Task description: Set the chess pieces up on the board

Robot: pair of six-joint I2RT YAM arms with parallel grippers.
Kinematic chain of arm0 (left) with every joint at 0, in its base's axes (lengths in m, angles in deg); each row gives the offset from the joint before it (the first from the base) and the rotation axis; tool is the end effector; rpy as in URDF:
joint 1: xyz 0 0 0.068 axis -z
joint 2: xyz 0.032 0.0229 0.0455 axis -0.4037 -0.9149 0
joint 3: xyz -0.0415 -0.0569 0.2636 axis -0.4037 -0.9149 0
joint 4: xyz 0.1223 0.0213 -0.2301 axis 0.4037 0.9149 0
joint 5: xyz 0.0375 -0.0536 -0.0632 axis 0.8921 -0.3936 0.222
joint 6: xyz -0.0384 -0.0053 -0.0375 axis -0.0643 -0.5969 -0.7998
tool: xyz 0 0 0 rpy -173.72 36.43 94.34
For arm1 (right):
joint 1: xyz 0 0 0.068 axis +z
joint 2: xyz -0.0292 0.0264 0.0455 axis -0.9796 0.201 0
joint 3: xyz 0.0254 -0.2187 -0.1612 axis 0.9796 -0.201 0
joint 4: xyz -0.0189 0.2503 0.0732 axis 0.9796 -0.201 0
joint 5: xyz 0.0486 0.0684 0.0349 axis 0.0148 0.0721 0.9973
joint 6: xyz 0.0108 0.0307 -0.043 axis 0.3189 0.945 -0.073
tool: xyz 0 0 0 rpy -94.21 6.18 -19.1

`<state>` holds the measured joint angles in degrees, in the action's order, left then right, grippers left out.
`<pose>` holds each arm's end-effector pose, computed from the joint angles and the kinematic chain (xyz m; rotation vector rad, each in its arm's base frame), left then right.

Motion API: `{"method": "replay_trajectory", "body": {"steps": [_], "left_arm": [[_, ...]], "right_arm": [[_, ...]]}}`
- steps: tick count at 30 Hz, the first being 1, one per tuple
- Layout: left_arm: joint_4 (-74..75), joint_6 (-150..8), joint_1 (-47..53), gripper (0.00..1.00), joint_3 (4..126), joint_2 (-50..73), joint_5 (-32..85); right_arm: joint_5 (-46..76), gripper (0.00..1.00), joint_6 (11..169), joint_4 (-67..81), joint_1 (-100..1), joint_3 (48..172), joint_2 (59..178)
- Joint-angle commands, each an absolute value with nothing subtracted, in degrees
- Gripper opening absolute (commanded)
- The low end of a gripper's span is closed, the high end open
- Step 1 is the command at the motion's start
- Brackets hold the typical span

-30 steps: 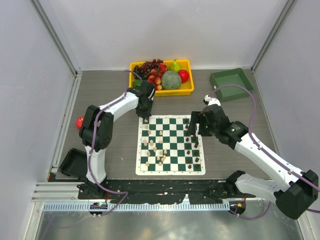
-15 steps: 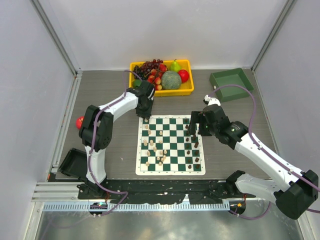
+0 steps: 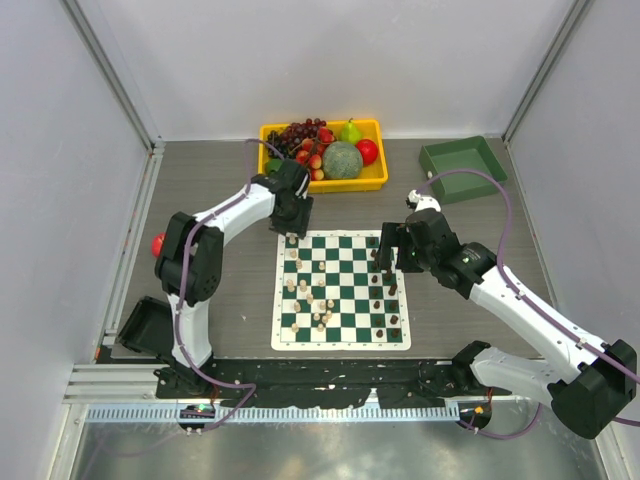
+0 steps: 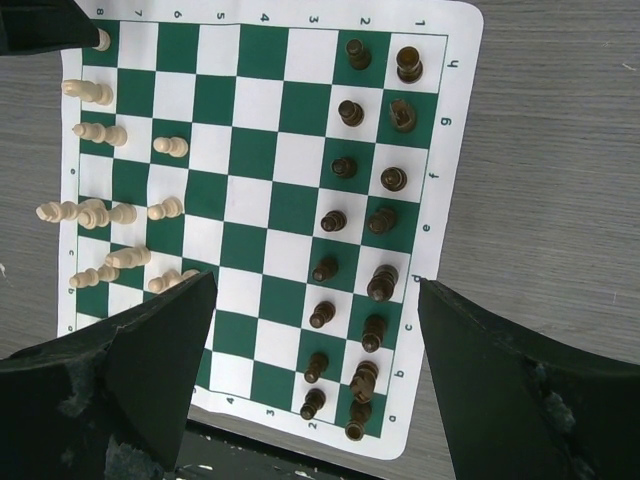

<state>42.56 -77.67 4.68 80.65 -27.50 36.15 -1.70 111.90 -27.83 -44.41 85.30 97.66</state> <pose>0.3679 -0.1987 0.1983 0.2500 2.7392 -0.1964 0.1834 0.1171 0.2856 -0.0351 2.3632 0.3617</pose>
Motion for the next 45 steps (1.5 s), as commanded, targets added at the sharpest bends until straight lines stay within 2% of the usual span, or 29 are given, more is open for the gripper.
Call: {"method": "replay_trajectory", "body": {"steps": [1,6,14,30,45], "left_arm": [[41.71,-78.59,4.49,0.55,80.05,-21.38,35.16],[38.54,-81.31,4.58,0.58,75.66,-16.98,32.26],[36.17,-82.37,4.58,0.51,70.82,-15.66,31.55],[36.08,-80.88,4.58,0.40,69.59,-18.47,30.59],[36.70,-79.47,4.58,0.38,70.20,-20.49,31.64]], "right_arm": [[-0.97,0.89,111.93,-25.89,-44.57,85.85,96.95],[-0.88,0.89,112.02,-25.80,-44.57,85.93,97.04],[-0.26,0.89,112.63,-25.80,-44.57,86.81,98.27],[0.35,0.89,113.08,-26.16,-44.57,87.43,99.59],[0.70,0.88,113.25,-26.16,-44.57,87.60,100.12]]}}
